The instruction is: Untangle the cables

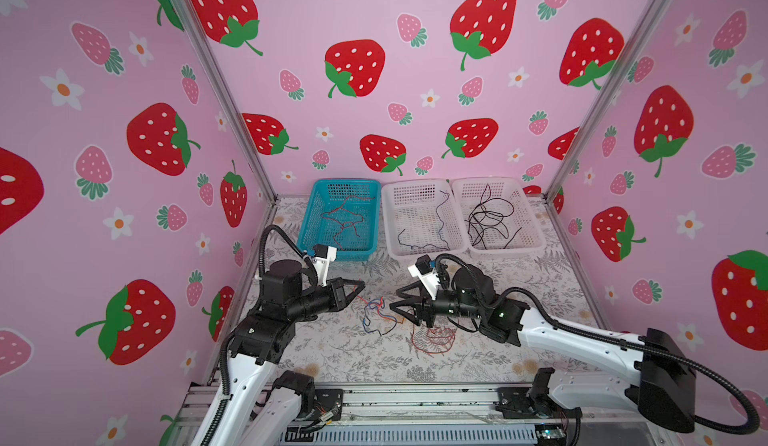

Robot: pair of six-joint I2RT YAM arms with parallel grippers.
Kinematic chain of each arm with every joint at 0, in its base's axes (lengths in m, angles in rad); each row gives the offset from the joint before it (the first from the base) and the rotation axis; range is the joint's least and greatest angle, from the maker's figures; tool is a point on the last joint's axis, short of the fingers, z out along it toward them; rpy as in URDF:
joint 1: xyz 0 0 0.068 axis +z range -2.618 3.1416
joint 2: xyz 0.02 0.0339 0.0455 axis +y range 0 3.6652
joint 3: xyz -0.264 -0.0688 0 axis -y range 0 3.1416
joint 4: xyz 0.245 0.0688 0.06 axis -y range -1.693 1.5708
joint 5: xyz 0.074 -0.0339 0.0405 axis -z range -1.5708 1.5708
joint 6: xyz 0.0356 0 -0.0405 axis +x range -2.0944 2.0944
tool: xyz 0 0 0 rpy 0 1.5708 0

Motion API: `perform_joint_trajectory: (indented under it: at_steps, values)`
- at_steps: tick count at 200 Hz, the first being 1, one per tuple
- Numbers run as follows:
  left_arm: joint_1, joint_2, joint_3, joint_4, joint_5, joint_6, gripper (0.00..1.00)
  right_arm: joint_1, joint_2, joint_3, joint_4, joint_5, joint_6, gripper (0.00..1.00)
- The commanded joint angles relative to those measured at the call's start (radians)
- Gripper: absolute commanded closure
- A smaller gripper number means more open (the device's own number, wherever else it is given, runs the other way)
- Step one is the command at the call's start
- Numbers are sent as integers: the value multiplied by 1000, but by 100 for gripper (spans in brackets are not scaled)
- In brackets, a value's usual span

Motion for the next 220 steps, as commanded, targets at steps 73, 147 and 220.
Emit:
perform_joint_trajectory:
  at_steps: [73, 147, 220]
  values:
    - [-33, -14, 2, 51, 3, -17, 100, 30, 116, 34, 131, 7, -33, 52]
    - [-56, -43, -28, 63, 11, -27, 100, 31, 143, 20, 213, 32, -36, 89]
    - [-58, -71, -52, 24, 31, -10, 100, -63, -8, -55, 143, 239, -2, 100]
